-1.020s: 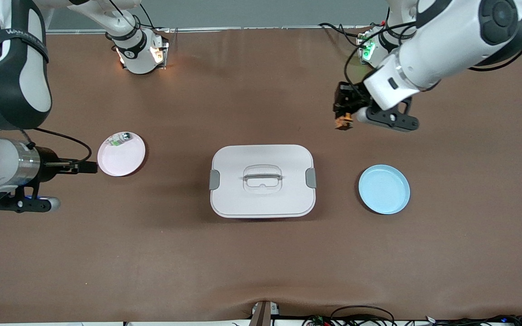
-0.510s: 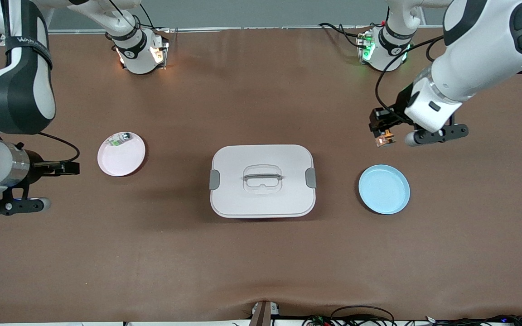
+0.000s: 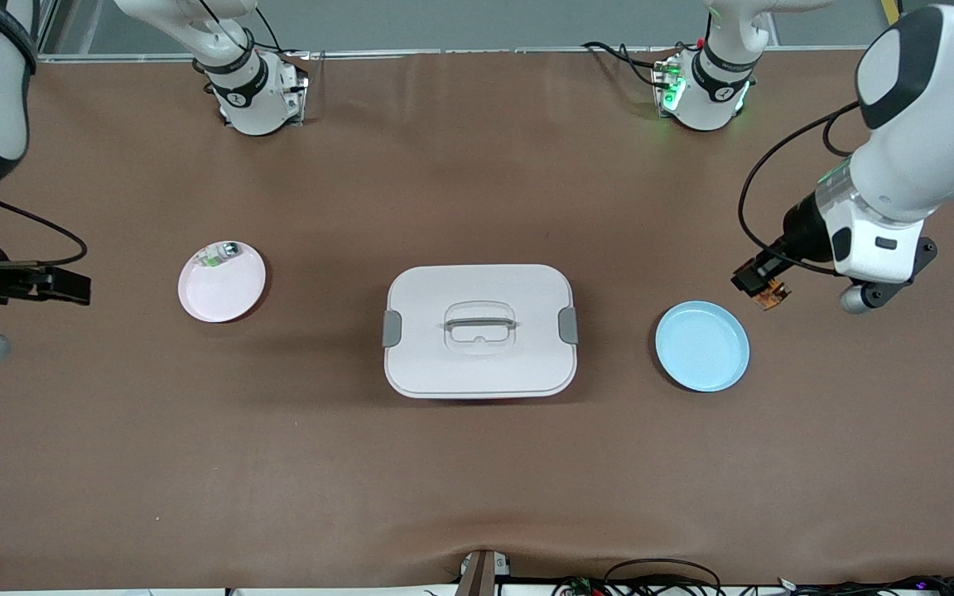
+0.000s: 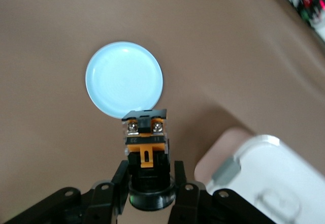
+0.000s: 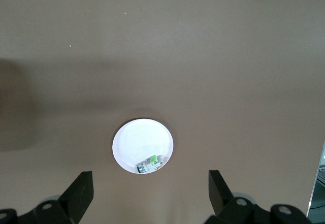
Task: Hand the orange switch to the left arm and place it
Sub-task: 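Carry the switch with the left gripper while the right gripper withdraws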
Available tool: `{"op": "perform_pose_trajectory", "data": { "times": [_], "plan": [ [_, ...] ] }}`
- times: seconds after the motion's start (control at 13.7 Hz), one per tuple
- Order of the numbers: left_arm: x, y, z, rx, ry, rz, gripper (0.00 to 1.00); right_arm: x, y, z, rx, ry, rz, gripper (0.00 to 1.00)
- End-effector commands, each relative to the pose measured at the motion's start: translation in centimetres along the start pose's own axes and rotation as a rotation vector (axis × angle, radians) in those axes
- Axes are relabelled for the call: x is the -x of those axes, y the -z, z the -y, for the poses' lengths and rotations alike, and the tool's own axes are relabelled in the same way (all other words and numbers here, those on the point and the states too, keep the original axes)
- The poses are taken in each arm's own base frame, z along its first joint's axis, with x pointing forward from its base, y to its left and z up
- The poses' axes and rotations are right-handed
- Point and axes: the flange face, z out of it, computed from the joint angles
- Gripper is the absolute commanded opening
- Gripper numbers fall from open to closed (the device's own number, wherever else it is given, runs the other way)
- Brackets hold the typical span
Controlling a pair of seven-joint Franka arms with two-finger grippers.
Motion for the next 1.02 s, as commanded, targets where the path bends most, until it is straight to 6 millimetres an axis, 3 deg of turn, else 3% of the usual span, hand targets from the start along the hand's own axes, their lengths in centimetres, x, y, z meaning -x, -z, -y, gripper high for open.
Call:
{"op": "perform_pose_trajectory", "data": {
  "times": [0.0, 0.29, 0.58, 0.8, 0.95],
  "plan": [
    [-0.8, -3.2, -0.9, 0.006, 0.152, -0.051, 0.00, 0.9, 1.4, -1.9, -0.091, -0.078, -0.044, 1.00],
    [-2.1, -8.8, -0.5, 0.000, 0.327, -0.126, 0.00, 0.9, 0.1, -3.1, -0.120, -0.095, -0.019, 1.00],
    [-3.8, -15.9, -0.4, -0.078, 0.499, -0.154, 0.00, 2.8, -0.8, -3.1, -0.118, -0.099, -0.051, 1.00],
    [-5.0, -17.0, 0.5, -0.092, 0.556, -0.150, 0.00, 4.5, -1.8, -2.4, -0.120, -0.148, -0.077, 1.00],
    [-5.2, -18.7, 0.7, -0.115, 0.590, -0.135, 0.00, 4.9, -2.2, -2.2, -0.123, -0.161, -0.056, 1.00]
  ]
}}
